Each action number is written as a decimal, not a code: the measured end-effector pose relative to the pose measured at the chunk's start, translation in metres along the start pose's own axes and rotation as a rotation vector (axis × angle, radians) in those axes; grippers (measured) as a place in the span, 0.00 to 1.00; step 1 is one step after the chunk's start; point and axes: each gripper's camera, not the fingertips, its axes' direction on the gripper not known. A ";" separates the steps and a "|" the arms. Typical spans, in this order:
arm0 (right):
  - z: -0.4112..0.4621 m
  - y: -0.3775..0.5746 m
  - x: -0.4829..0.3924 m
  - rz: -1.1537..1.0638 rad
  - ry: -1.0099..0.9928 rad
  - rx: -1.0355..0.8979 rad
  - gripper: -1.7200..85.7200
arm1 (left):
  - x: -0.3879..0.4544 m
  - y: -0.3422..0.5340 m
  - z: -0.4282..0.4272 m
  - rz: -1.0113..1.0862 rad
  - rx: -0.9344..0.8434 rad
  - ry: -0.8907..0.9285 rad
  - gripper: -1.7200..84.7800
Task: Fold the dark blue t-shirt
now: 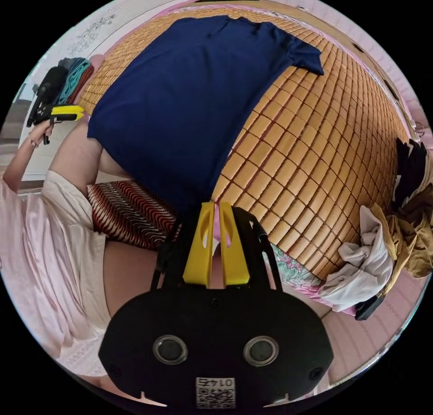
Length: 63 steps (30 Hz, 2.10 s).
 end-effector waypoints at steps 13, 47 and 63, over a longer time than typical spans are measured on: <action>-0.022 -0.122 0.150 0.282 0.066 0.414 0.11 | 0.060 -0.208 -0.046 0.285 0.338 0.267 0.09; 0.001 -0.074 0.160 0.109 0.080 0.490 0.10 | 0.285 -0.449 0.006 0.631 0.248 0.097 0.04; -0.070 -0.096 0.129 0.112 0.078 0.553 0.08 | 0.162 -0.396 -0.051 0.508 0.408 0.222 0.08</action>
